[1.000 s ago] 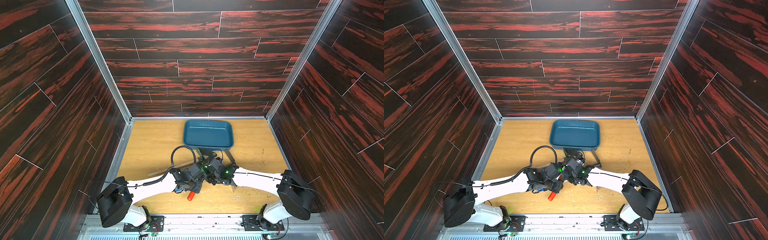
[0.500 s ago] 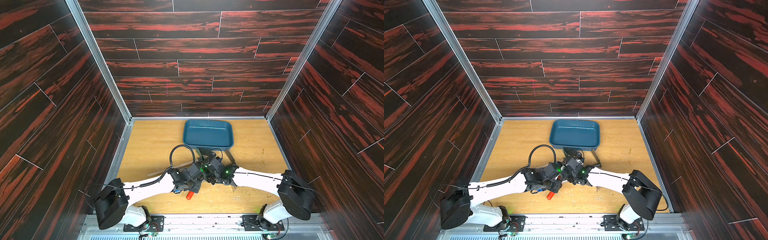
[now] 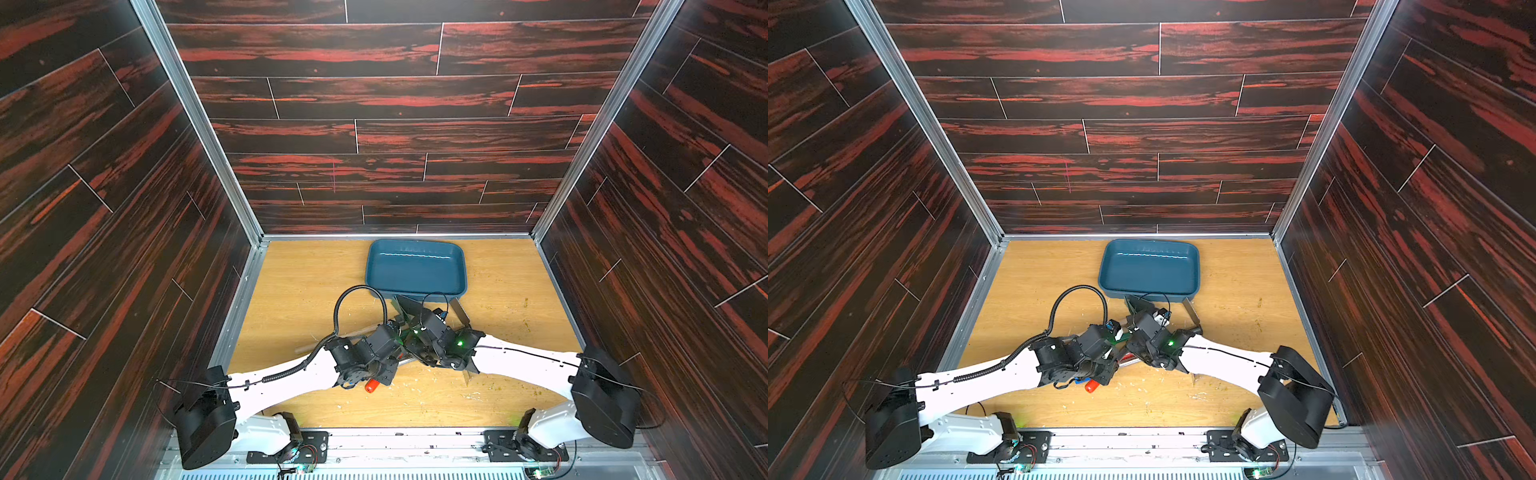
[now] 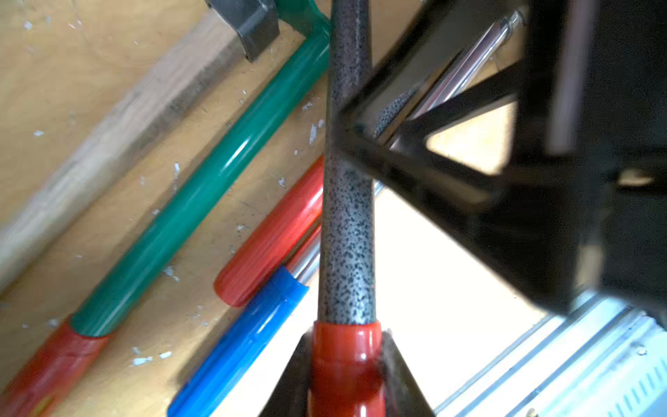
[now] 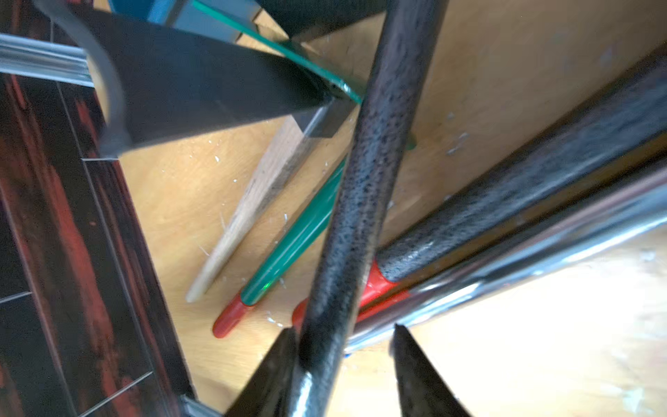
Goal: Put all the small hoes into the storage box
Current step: Pick up the hoe from the center of the board.
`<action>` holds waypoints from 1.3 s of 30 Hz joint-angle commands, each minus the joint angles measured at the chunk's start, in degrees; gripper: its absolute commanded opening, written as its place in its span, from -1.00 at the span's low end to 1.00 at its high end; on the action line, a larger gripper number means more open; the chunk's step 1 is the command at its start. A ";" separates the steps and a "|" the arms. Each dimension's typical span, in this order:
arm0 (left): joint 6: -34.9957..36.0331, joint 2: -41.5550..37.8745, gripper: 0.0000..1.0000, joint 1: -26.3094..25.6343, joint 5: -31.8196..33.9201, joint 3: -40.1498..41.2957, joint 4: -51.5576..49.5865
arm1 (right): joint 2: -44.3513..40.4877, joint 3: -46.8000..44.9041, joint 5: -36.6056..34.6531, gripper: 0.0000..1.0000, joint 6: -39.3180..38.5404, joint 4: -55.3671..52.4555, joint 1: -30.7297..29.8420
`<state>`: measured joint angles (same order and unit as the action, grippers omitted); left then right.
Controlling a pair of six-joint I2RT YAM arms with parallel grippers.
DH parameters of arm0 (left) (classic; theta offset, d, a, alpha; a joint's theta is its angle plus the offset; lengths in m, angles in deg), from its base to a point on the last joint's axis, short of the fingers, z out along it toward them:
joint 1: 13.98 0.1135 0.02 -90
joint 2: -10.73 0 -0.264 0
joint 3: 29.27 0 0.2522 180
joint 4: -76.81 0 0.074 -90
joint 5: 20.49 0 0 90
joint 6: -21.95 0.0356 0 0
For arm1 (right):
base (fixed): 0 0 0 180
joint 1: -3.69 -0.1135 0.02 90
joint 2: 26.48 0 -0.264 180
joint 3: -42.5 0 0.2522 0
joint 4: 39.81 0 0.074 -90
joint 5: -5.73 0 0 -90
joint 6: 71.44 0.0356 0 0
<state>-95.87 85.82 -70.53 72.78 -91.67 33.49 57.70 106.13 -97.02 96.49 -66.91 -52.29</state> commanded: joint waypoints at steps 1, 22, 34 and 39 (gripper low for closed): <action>2.19 -2.38 -1.00 -0.04 3.15 -1.52 -0.80 | -1.66 1.26 -2.18 0.06 -3.27 -3.26 -0.09; 9.30 -5.91 -1.00 -0.05 6.19 -6.21 -2.87 | -9.61 -2.44 0.11 0.38 -8.56 -3.27 1.10; 13.46 -6.29 -1.00 0.19 9.17 -10.56 -2.83 | -13.63 -3.64 1.15 0.41 -8.23 -5.84 2.85; 14.78 -5.57 -1.00 0.09 8.35 -12.54 -5.33 | -15.61 -4.42 0.87 0.40 -8.35 -7.21 3.79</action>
<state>-83.43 82.93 -70.47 78.59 -101.03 25.82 43.34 102.83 -96.04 88.53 -71.68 -49.08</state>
